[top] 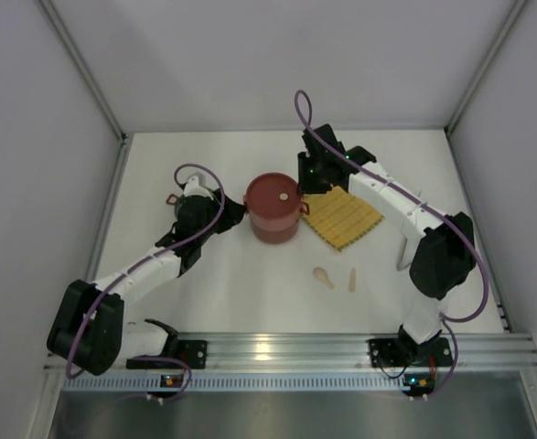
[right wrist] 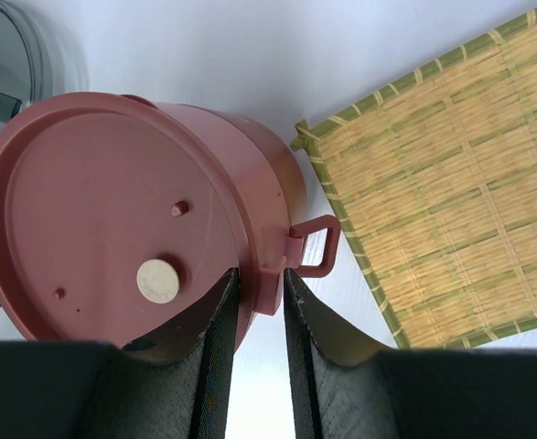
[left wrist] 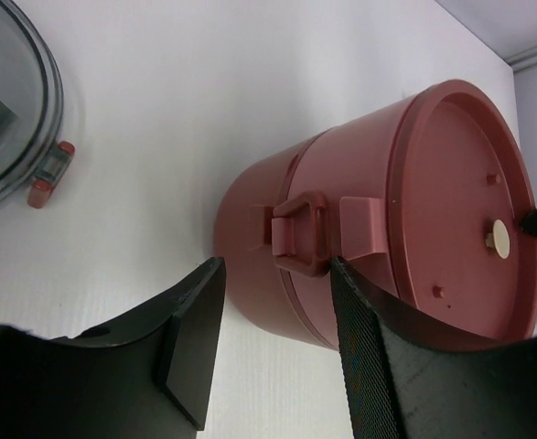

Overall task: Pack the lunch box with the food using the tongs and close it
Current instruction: Open the fastener on the packing box.

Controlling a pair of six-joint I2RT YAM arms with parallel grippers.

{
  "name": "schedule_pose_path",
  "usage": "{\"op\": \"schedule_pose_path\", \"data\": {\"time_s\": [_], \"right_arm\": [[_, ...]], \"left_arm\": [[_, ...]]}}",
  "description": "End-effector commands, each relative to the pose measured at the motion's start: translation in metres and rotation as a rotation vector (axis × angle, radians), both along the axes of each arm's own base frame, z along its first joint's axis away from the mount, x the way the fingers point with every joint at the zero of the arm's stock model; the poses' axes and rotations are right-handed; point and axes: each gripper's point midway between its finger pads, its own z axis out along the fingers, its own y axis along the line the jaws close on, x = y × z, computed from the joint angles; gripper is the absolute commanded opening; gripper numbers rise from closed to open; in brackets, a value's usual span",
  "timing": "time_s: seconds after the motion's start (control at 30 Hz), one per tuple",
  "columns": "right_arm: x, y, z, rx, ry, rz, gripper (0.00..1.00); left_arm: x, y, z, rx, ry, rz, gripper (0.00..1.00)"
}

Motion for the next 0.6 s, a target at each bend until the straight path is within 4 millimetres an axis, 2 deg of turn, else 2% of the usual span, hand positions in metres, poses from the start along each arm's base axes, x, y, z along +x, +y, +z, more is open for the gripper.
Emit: {"op": "schedule_pose_path", "data": {"time_s": [0.0,0.3,0.57], "right_arm": [[0.001,-0.006,0.008,-0.068,-0.019,0.012,0.25],[0.001,-0.010,0.006,-0.097,-0.022,0.014,0.25],[-0.001,-0.012,0.005,-0.103,-0.022,0.017,0.25]], "left_arm": [[0.016,0.013,0.018,0.062,-0.050,0.070,0.54],[0.022,0.020,0.019,0.119,-0.028,0.104,0.54],[0.024,0.014,0.001,0.129,0.023,0.076,0.54]]}}
